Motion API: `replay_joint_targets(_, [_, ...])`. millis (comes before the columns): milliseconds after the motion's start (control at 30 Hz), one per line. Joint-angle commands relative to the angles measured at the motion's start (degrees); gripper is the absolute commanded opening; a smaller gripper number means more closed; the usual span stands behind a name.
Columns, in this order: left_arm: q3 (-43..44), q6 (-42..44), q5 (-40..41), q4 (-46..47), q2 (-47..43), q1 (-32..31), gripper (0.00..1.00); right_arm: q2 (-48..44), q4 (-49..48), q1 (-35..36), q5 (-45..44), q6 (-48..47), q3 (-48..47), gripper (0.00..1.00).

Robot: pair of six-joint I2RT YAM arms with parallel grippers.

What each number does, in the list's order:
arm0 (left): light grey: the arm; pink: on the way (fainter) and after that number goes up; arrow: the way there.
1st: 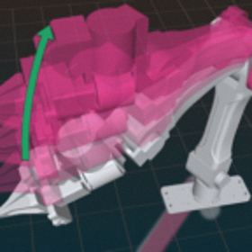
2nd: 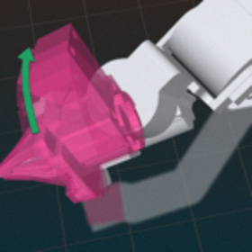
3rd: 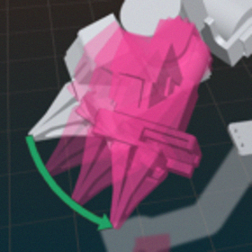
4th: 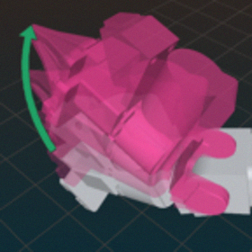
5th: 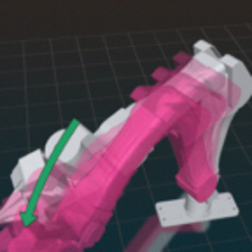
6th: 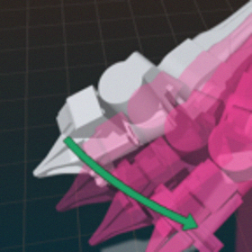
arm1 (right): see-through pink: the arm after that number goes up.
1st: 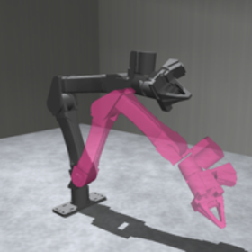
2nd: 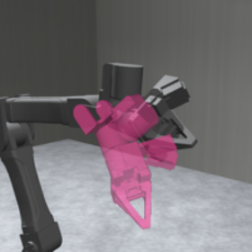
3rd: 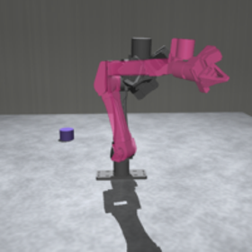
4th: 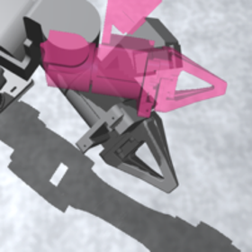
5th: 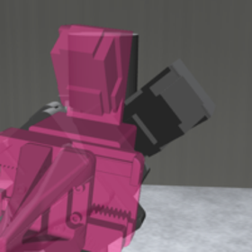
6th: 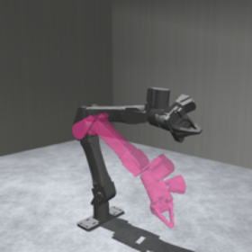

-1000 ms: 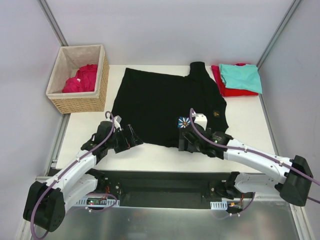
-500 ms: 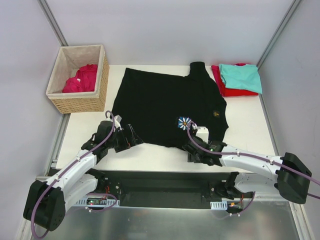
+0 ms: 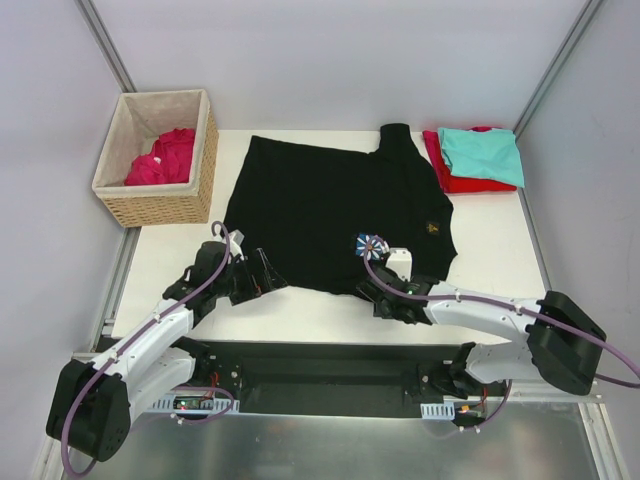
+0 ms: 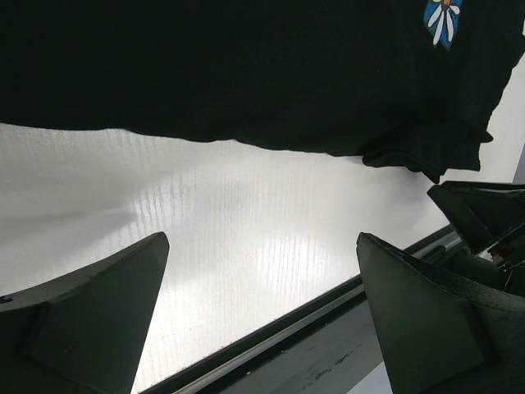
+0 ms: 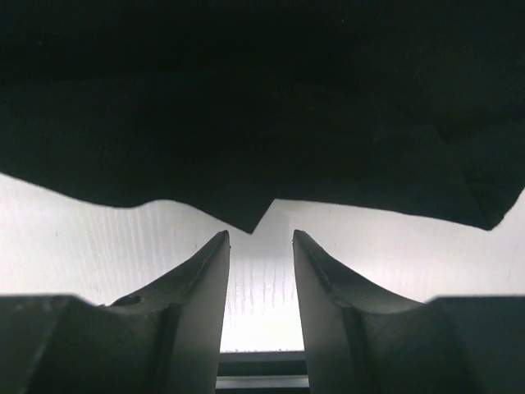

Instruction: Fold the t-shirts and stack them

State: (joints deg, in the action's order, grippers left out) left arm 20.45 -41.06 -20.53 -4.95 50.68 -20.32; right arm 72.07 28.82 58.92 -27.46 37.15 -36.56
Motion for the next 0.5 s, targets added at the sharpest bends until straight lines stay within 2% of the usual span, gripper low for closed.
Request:
replay_joint_targets(0, [2.3, 0.8, -0.5, 1.3, 0.4, -0.4, 0.99, 2.8, -2.9, -1.2, -1.1, -1.2, -3.0, 0.39])
replay_joint_targets(200, [2.9, 1.2, -0.4, 1.3, 1.3, -0.4, 0.99, 4.8, -4.8, -2.7, 0.4, -2.8, -4.1, 0.34])
replay_joint_targets(467, [3.1, 1.2, 0.0, 1.3, 2.0, -0.5, 0.99, 6.7, -6.4, -3.8, 2.3, -3.5, -4.4, 0.20])
